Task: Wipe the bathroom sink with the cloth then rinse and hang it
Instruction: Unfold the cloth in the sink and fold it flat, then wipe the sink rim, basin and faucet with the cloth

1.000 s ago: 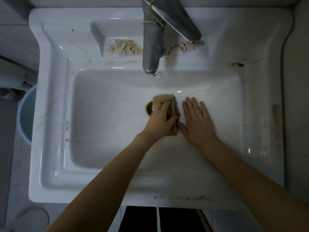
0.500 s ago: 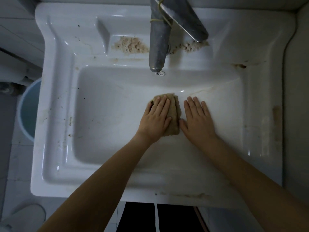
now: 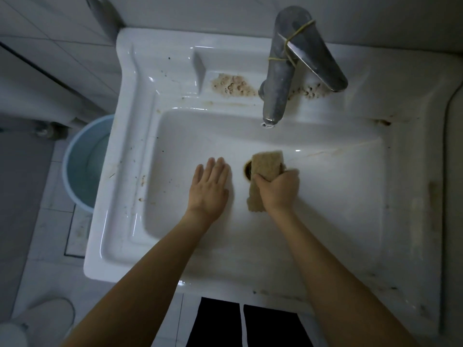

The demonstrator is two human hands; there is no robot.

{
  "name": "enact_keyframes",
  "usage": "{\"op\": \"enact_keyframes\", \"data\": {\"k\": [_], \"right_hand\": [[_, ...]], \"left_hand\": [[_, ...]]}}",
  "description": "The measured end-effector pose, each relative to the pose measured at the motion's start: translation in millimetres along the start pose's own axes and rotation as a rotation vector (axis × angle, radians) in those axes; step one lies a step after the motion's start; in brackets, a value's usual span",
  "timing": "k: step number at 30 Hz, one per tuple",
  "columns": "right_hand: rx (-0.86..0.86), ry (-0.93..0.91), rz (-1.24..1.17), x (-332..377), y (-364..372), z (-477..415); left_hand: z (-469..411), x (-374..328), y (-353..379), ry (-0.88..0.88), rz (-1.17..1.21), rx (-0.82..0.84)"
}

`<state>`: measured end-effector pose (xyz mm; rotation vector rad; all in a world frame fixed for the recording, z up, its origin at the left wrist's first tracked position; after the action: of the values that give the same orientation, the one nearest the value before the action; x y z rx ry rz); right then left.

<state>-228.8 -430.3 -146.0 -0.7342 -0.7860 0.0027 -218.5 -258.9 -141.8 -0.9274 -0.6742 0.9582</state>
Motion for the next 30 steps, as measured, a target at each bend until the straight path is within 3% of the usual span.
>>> {"op": "enact_keyframes", "data": {"k": [2,5,10,17,23,27,30], "right_hand": [[0.062,0.089,-0.211,3.0,-7.1,-1.3],[0.287,0.247,-0.405,10.4,-21.4,5.0],[0.433,0.202,-0.529,27.4,-52.9,20.7],[0.528,0.084,-0.614,52.8,-89.5,63.0],[0.601,-0.124,-0.534,90.4,-75.3,88.8],[0.614,-0.251,-0.460,132.4,-30.7,87.0],[0.622,-0.451,-0.397,173.5,10.3,80.4]], "left_hand": [[0.3,0.1,-2.2,-0.006,0.016,0.000],[0.8,2.1,-9.7,-0.003,0.040,0.027],[12.7,11.8,-50.2,-0.032,0.293,0.021],[79.8,54.8,-91.7,-0.111,0.565,-0.384],[124.3,119.0,-88.7,-0.323,0.543,-0.592],[138.3,159.1,-64.1,-0.621,0.729,-0.487],[142.6,169.1,-44.3,-0.613,0.948,-0.232]]}}
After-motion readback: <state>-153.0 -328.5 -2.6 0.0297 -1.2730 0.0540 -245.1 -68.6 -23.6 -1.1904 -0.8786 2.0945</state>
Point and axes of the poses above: each hand's wrist, its own z-axis away from the middle knuckle, its own y-axis out of the palm, x = y × z, the point moved 1 cm from there along -z, towards the middle knuckle, and after that the axes turned 10 degrees about -z, right-handed, at the moved point
